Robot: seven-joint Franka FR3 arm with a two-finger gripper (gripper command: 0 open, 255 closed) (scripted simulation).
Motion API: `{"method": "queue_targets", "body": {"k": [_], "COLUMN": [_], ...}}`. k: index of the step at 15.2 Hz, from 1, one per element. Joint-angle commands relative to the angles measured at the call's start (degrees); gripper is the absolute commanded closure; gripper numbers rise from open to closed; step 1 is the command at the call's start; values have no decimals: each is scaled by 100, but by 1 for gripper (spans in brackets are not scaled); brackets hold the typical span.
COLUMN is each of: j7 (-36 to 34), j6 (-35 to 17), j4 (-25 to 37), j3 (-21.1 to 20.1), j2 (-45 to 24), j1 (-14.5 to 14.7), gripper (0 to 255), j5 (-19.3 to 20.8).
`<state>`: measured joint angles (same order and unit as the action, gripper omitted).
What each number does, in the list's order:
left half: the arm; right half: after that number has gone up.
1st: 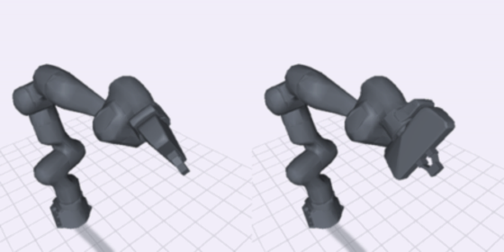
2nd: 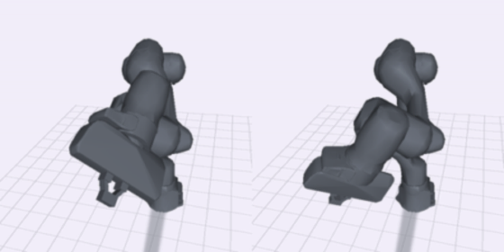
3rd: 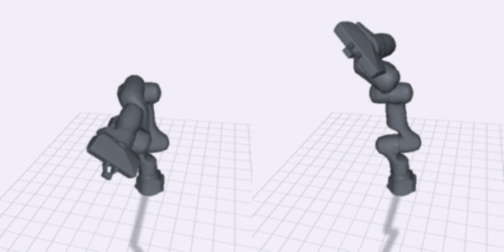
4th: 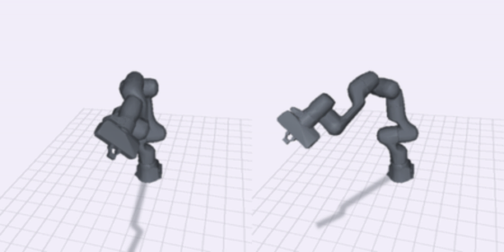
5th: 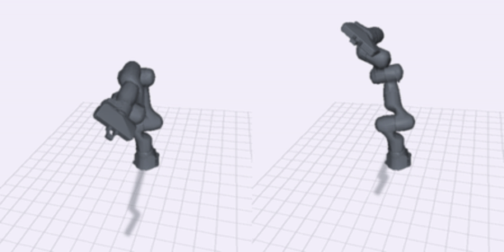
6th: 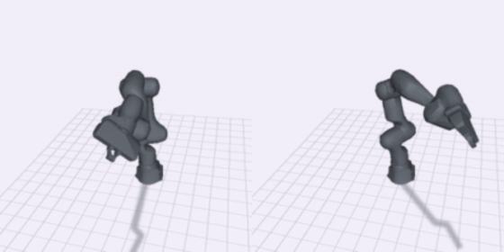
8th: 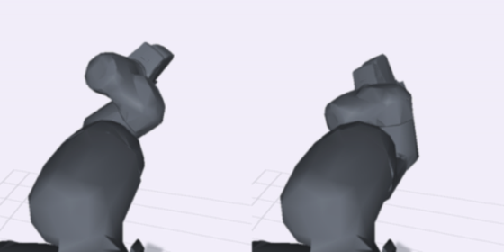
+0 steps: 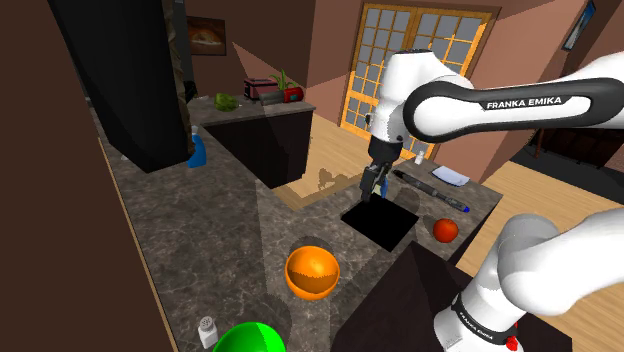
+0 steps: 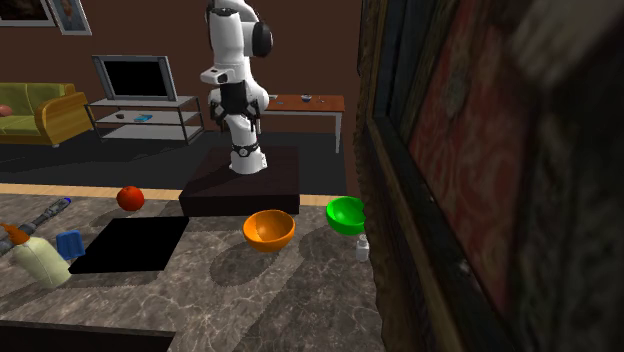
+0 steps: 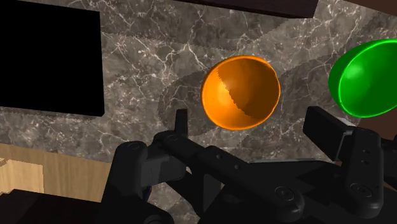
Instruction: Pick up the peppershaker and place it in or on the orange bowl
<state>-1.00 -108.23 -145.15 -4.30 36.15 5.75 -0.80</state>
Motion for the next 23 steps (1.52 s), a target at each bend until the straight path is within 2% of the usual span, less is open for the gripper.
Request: {"method": "queue_targets", "body": {"k": [1,7,12,17,23], "j7": [-192,-749,-1246,-1805,-2527], "j6": [-268,-1102,-1726,-2236,-2643], "j4": [0,131,444,931,1739], "j3": [-166,-655,-1031,-1342,-1520], "j2": [-282,-1300,-2277,-3331,-4647], "j1": [89,307,445,573,840], "gripper": [0,0,0,0,0], "j5": [-108,-322,-331,-136,322]}}
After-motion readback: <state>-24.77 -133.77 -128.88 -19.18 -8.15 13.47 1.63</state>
